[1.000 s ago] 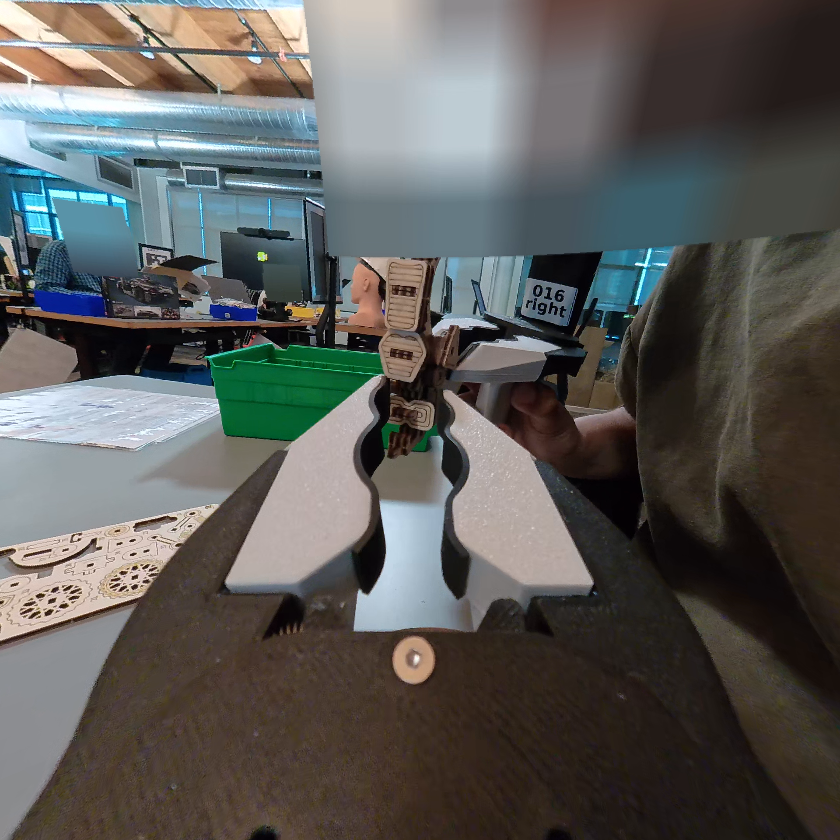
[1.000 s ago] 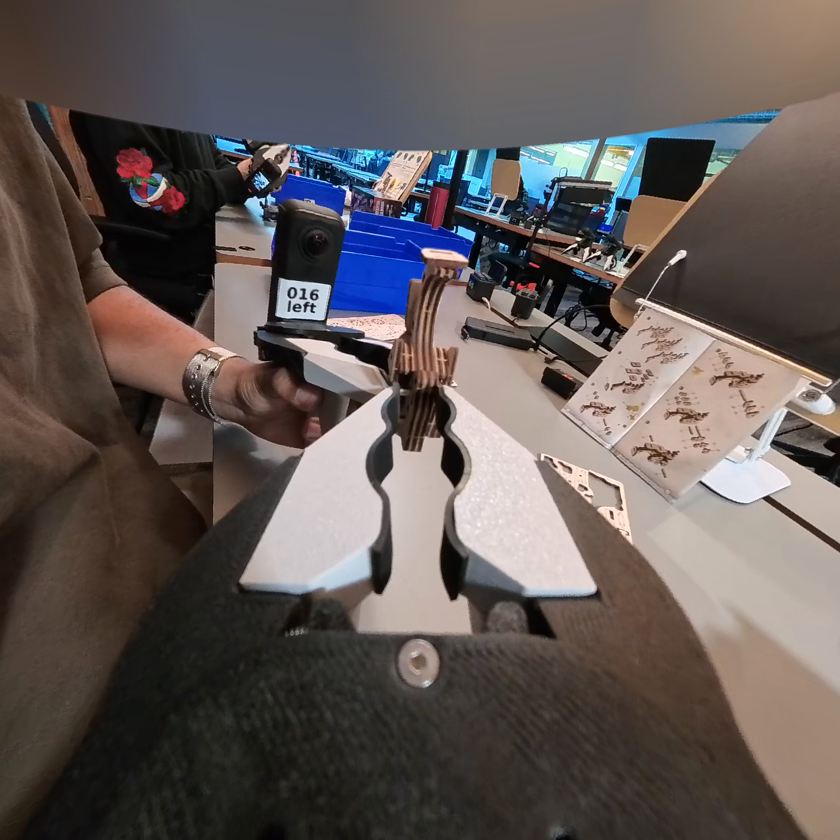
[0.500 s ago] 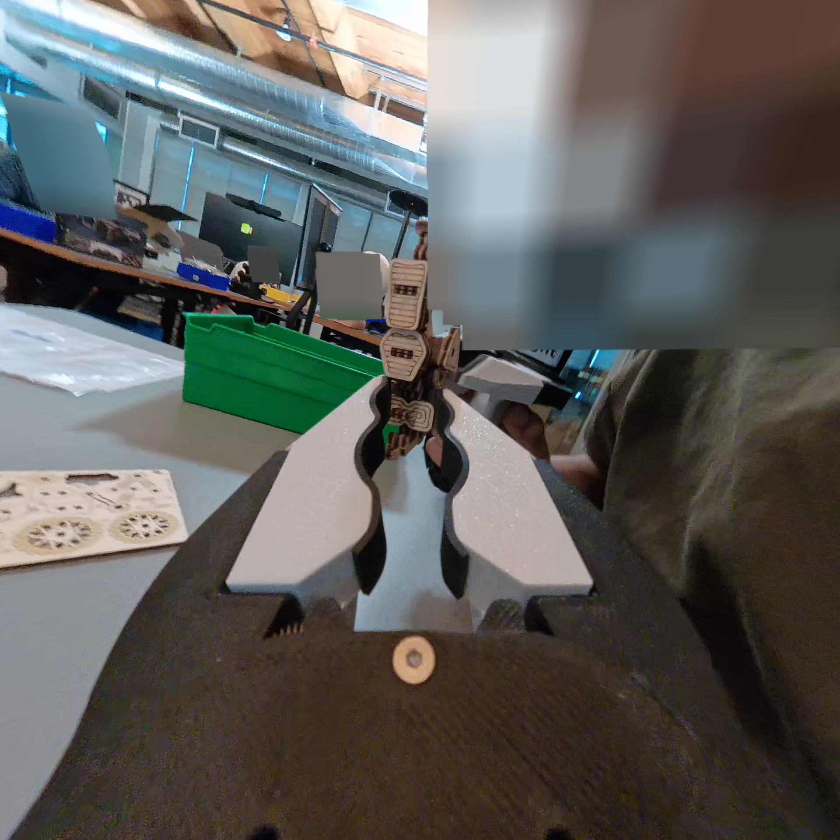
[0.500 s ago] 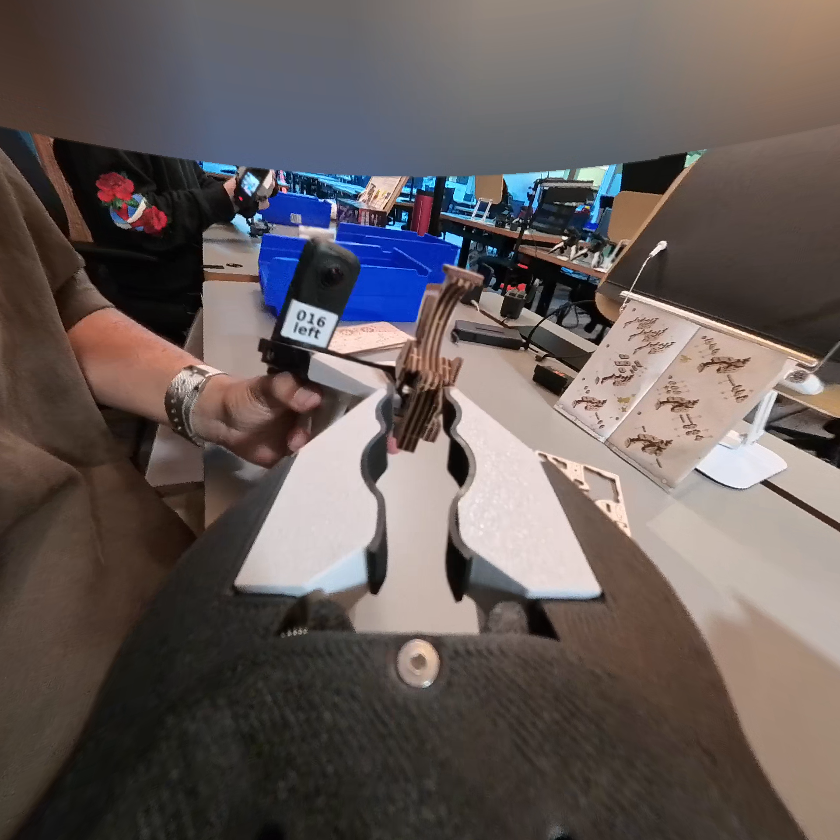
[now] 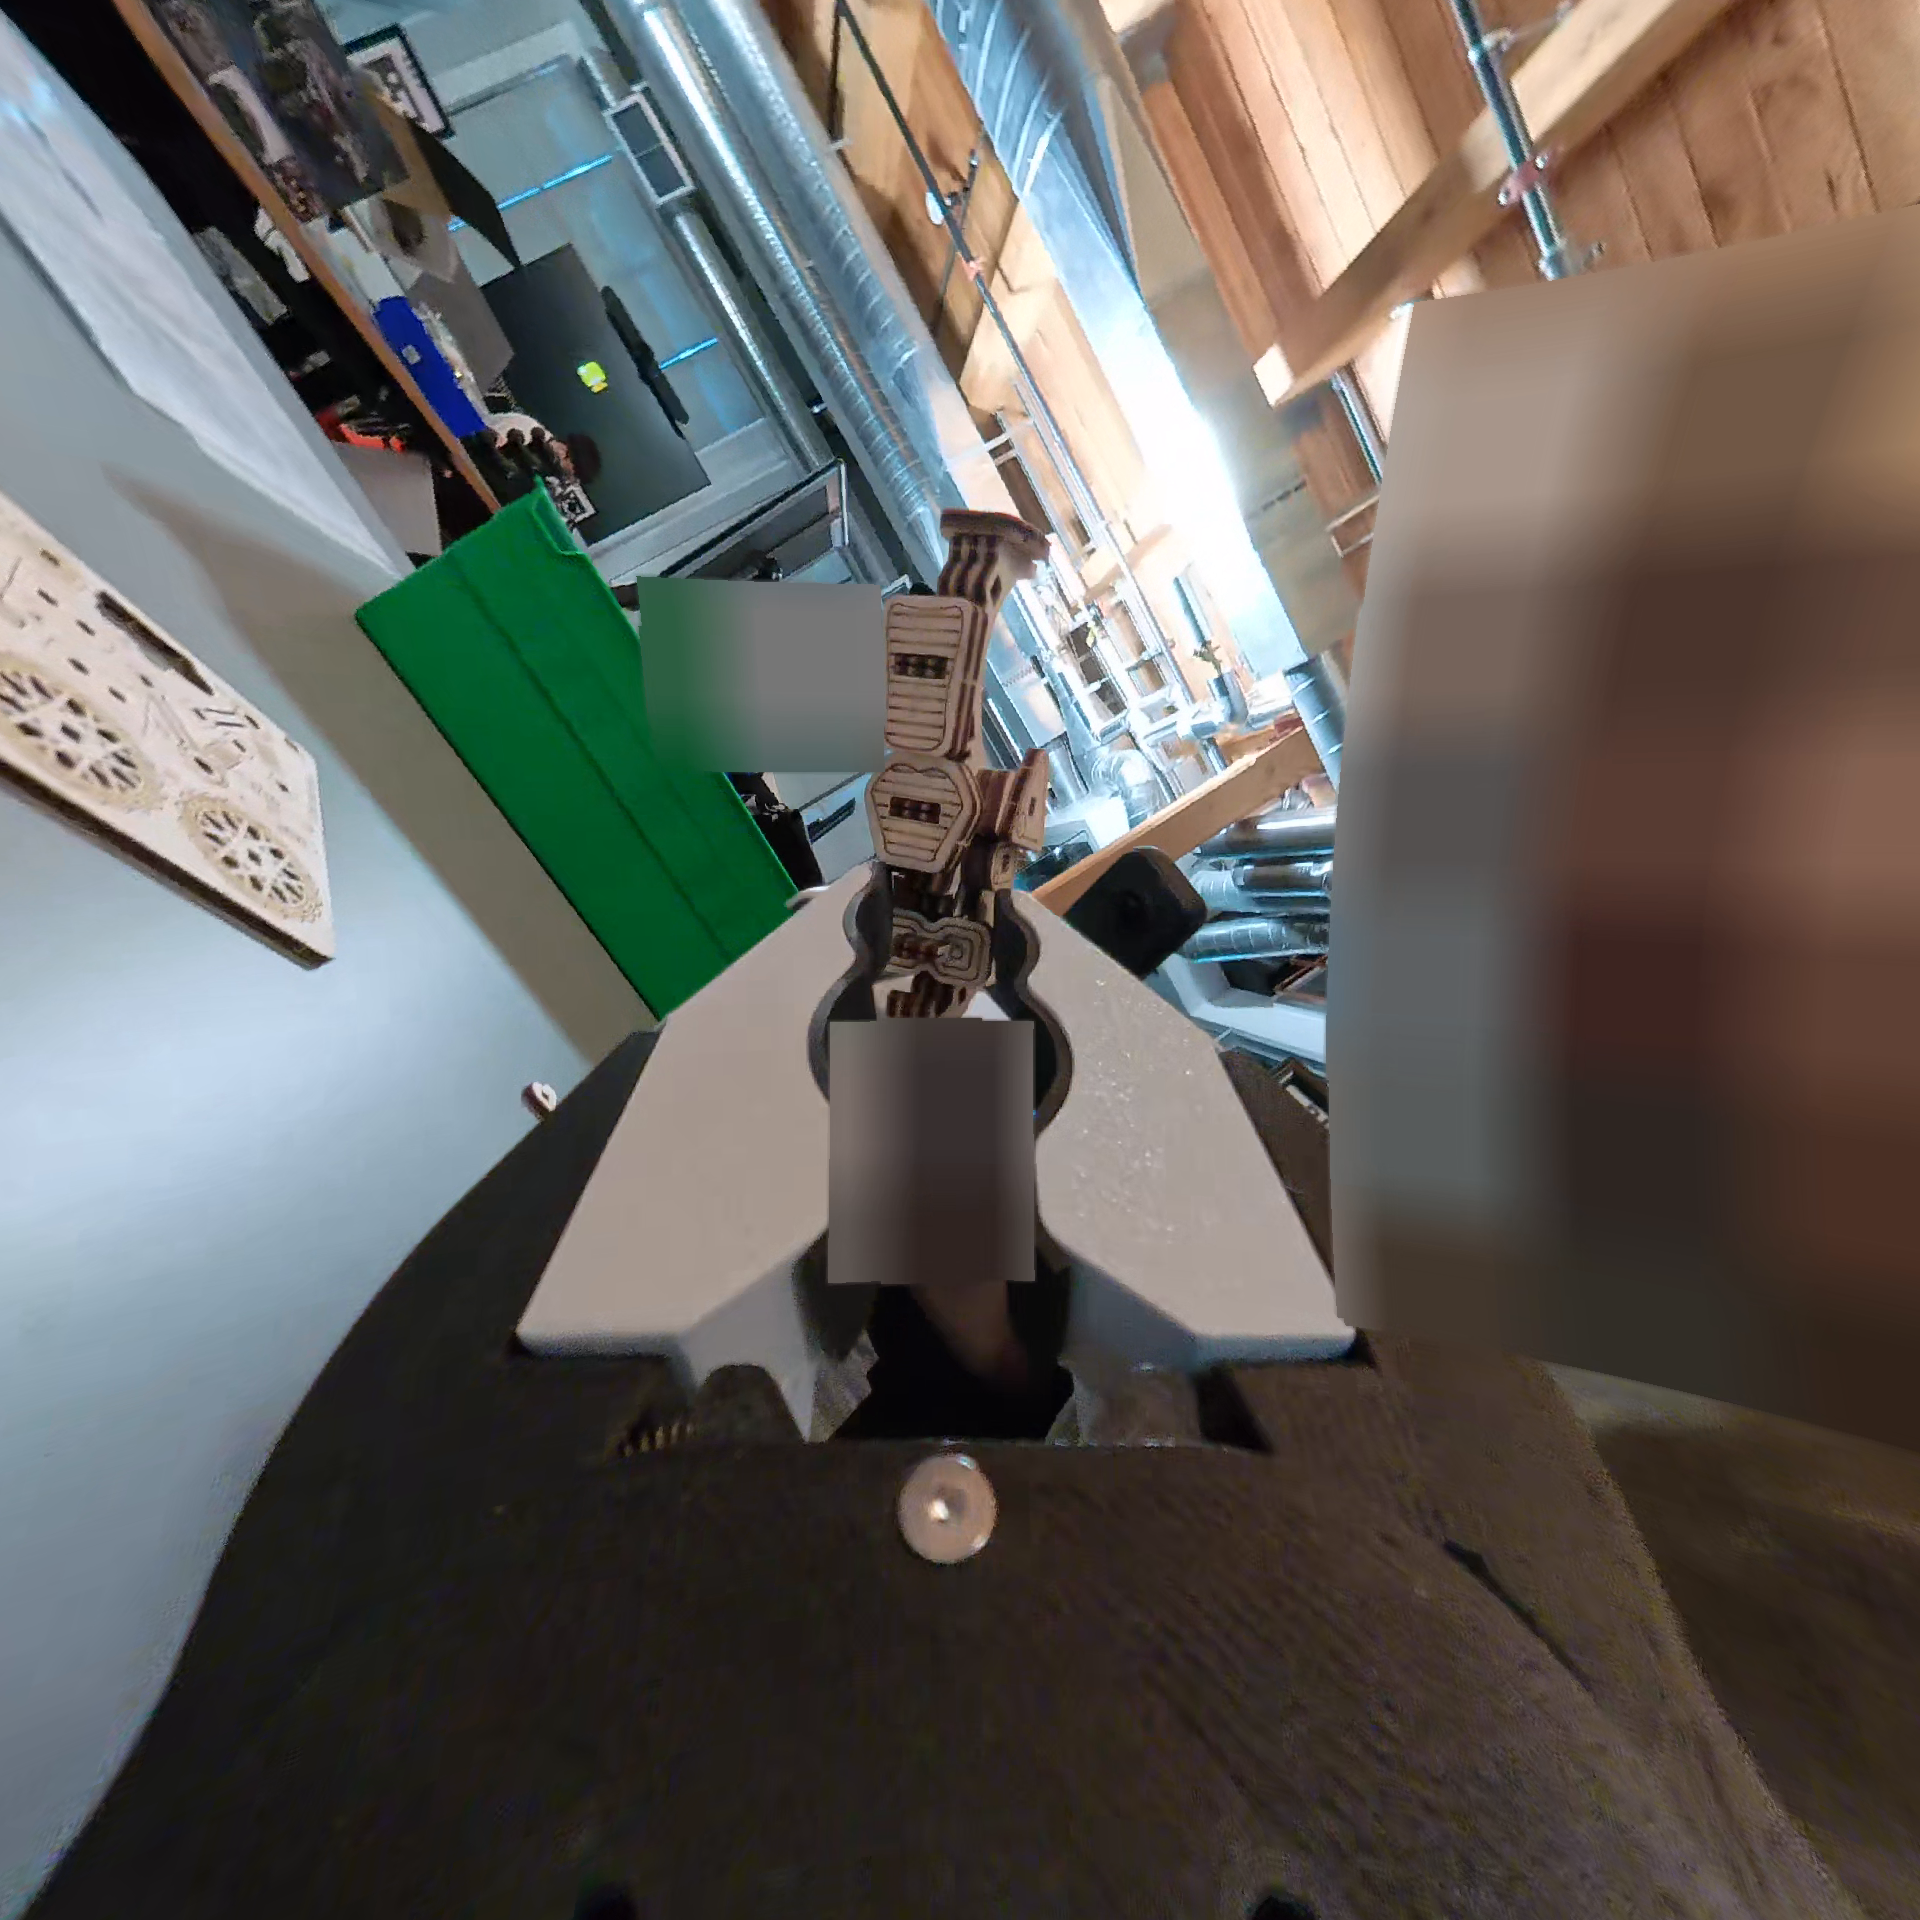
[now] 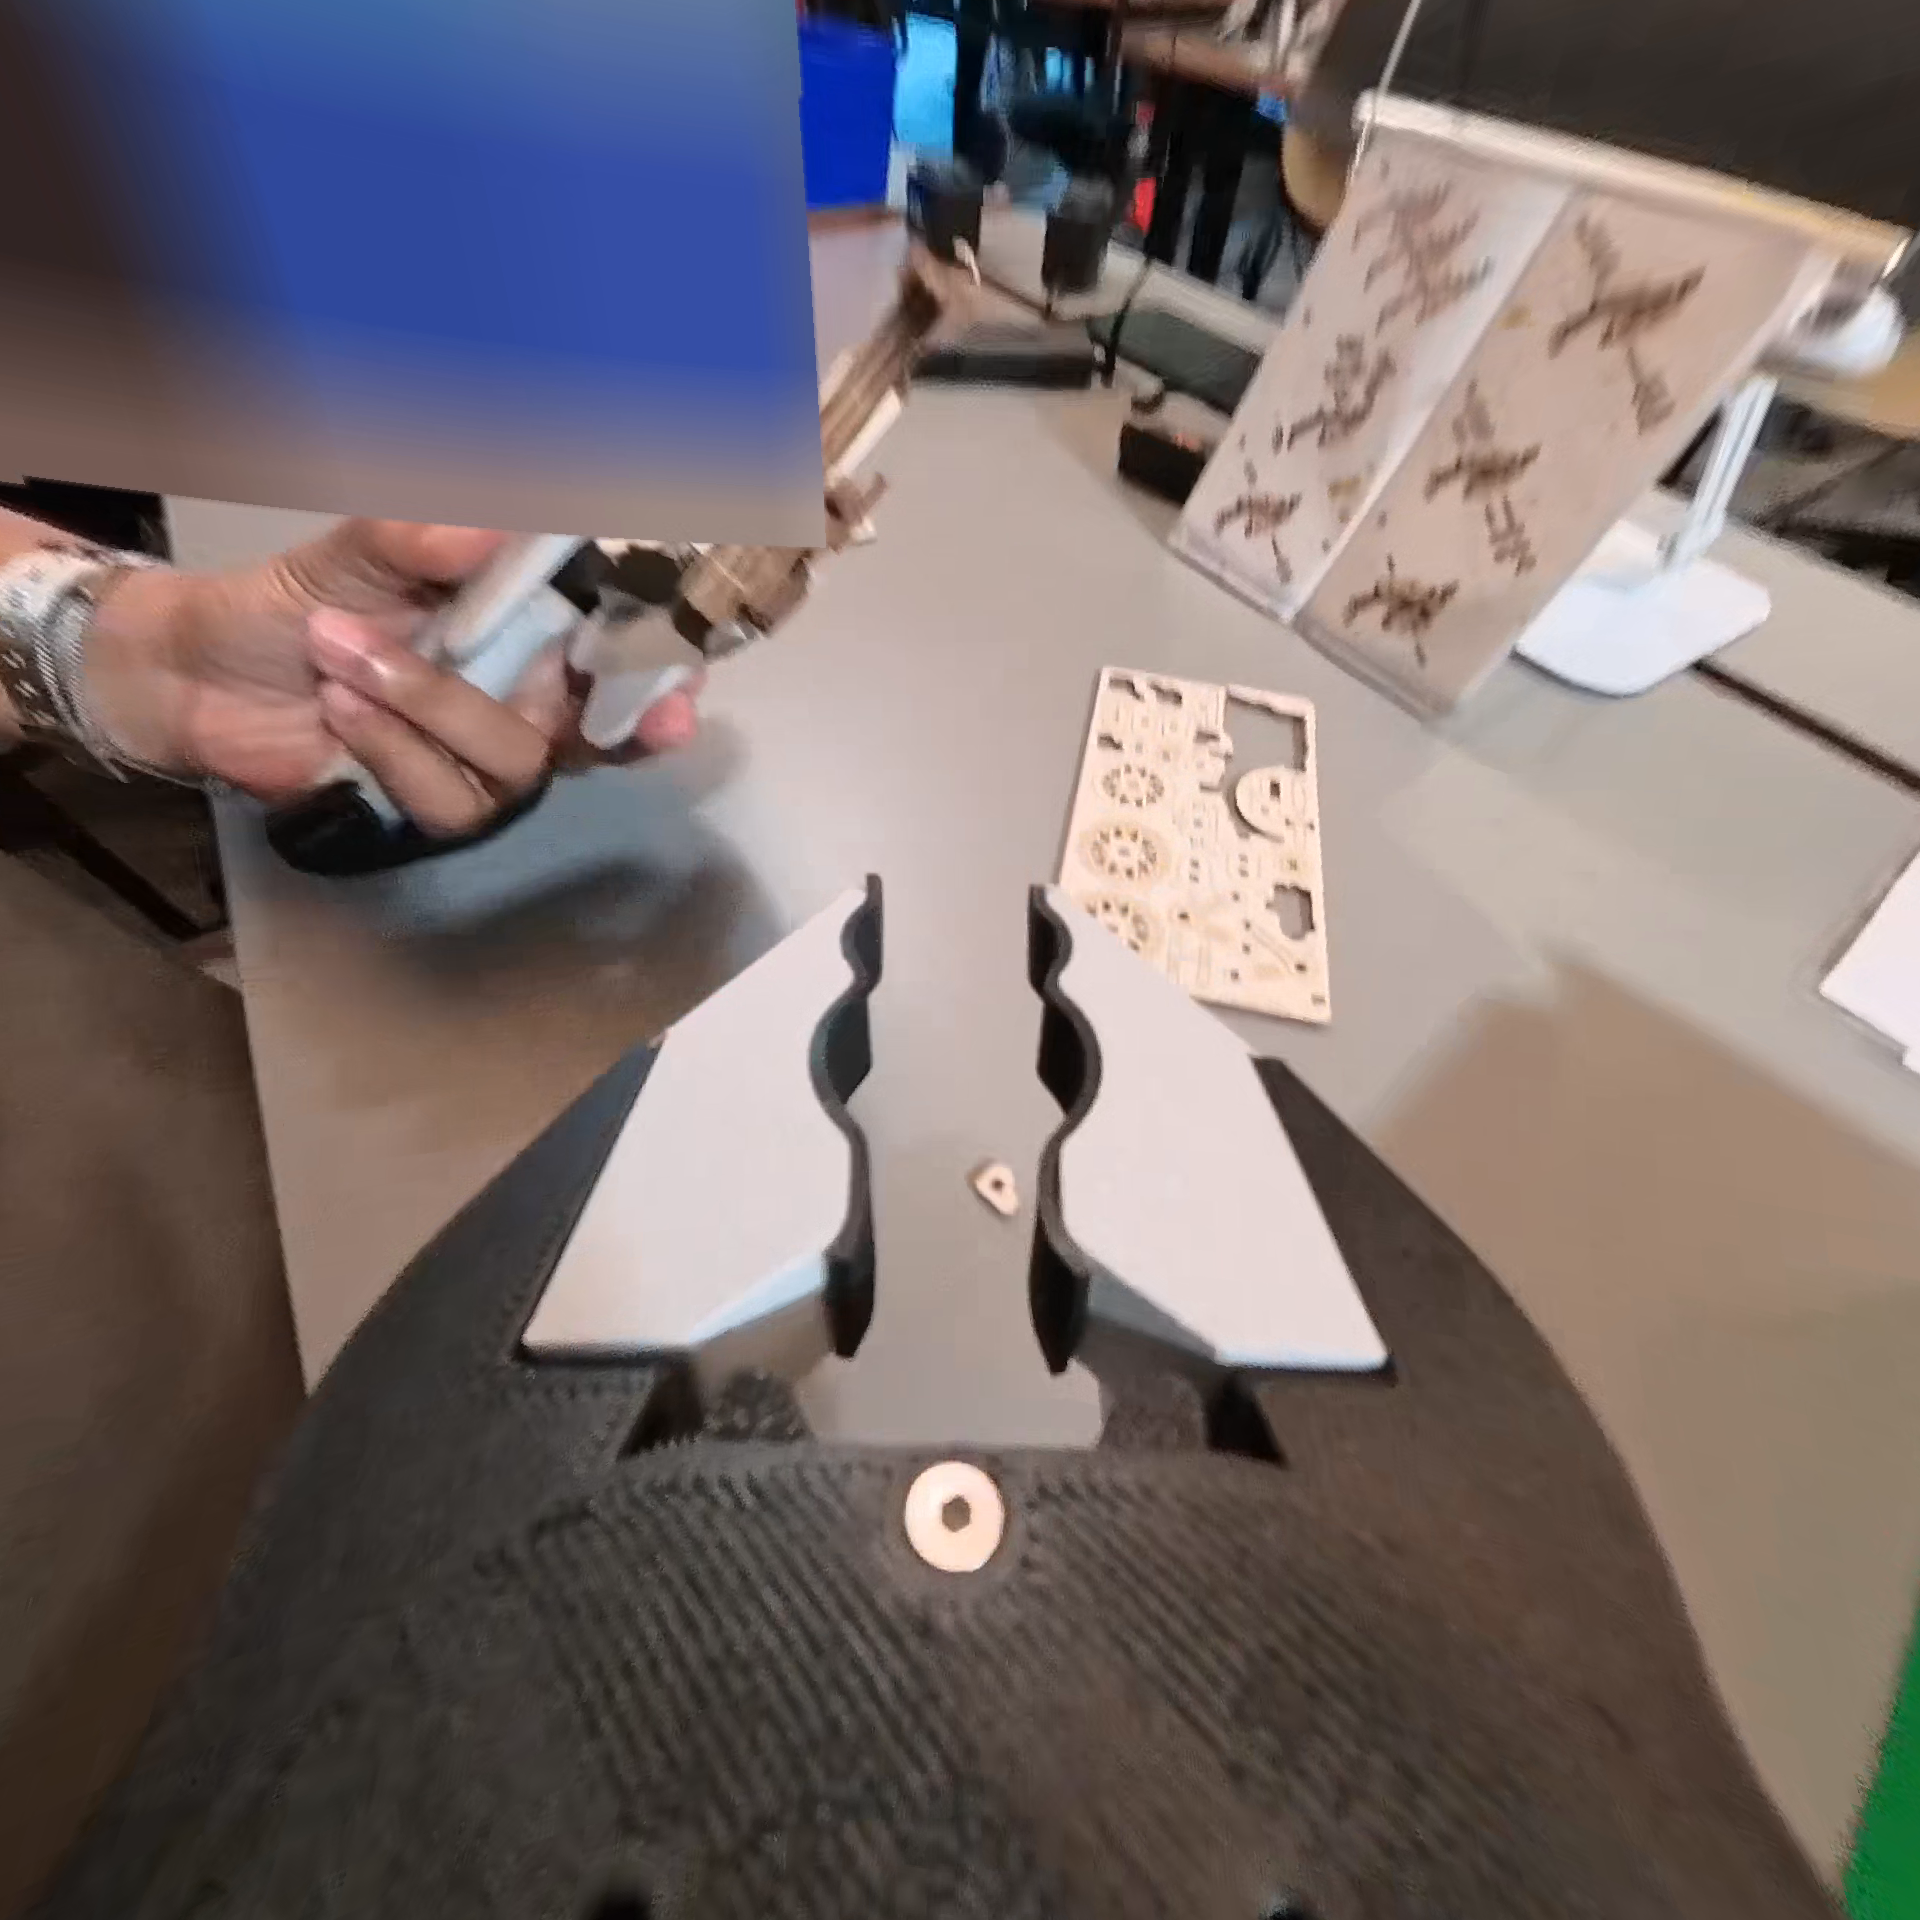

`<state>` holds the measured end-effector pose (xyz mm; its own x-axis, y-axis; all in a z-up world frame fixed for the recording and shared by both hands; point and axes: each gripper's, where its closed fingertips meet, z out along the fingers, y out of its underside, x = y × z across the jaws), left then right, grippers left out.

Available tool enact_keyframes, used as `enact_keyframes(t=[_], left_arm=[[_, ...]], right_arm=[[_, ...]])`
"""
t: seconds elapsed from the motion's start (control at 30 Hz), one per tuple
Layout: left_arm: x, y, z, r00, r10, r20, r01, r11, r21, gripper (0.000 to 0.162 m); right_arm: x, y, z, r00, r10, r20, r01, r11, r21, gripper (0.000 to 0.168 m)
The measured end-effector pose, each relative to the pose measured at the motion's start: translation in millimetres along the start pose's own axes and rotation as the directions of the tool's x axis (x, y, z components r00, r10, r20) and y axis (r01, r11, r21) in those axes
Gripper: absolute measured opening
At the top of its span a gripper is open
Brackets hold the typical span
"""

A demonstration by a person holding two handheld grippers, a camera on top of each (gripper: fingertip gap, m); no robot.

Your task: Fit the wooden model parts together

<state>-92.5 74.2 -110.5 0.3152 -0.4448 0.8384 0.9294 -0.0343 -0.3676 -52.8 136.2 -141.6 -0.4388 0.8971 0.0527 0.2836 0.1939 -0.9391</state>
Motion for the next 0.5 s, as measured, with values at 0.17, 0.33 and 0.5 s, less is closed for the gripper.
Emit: enact_keyframes(t=[0.17,0.33,0.5], left_arm=[[-11.1,-5.1,-3.8,0.995,-0.091,0.028,0.090,0.995,0.031,0.017],[-21.0,-8.1,-7.7,0.989,-0.133,0.059,0.130,0.990,0.046,0.017],[-27.2,-6.2,-8.7,0.986,-0.143,0.086,0.140,0.989,0.036,0.017]], right_arm=[[15.9,53.5,2.0,0.999,0.041,0.006,-0.038,0.961,-0.274,0.022],[17.0,78.9,-3.8,0.998,0.046,0.039,-0.026,0.917,-0.399,0.017],[5.0,86.7,-1.1,0.986,0.126,0.105,-0.071,0.905,-0.420,0.013]])
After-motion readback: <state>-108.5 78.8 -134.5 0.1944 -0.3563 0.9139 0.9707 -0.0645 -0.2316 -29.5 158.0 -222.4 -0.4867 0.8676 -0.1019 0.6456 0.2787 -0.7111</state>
